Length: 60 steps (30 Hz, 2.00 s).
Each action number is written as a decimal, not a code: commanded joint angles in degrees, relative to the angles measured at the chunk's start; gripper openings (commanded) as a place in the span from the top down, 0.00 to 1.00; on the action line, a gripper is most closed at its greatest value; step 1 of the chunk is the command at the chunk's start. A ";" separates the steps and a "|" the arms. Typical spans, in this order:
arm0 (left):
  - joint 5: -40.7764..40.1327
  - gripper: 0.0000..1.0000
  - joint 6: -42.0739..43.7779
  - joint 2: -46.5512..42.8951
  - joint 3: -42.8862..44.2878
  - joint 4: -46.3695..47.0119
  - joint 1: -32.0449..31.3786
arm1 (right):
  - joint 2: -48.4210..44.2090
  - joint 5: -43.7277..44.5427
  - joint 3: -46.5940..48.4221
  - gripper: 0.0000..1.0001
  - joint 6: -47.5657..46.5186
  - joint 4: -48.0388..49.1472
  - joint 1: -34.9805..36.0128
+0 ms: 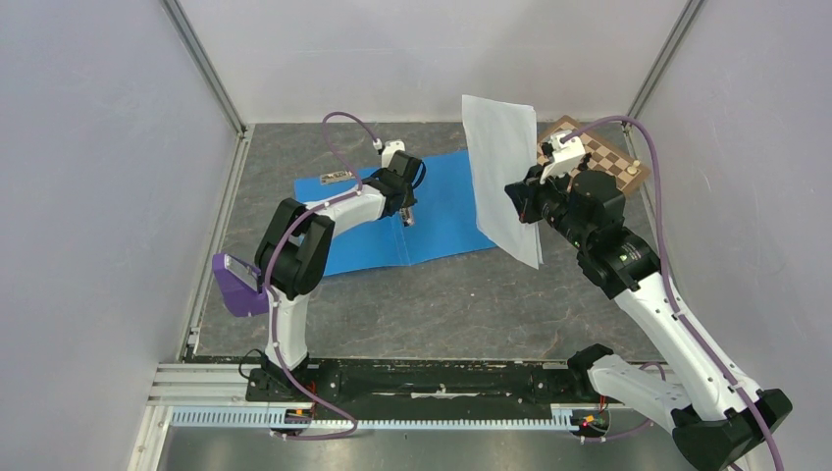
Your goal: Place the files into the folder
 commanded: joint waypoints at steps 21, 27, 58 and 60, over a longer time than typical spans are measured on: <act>3.45 0.90 2.70 2.00 0.22 3.18 0.28 | -0.01 -1.79 1.94 1.00 -0.15 1.94 0.34; 5.31 0.98 -0.78 -2.74 -3.44 -1.69 -2.20 | 0.97 -5.85 1.85 1.00 2.70 1.82 0.42; 9.24 0.64 -13.54 -24.80 -18.60 -9.11 -18.48 | 11.05 6.92 -27.19 1.00 10.66 4.01 -1.52; 8.66 0.62 -12.65 -28.05 -20.13 -9.59 -18.41 | 11.30 8.14 -26.54 1.00 10.57 3.99 -1.47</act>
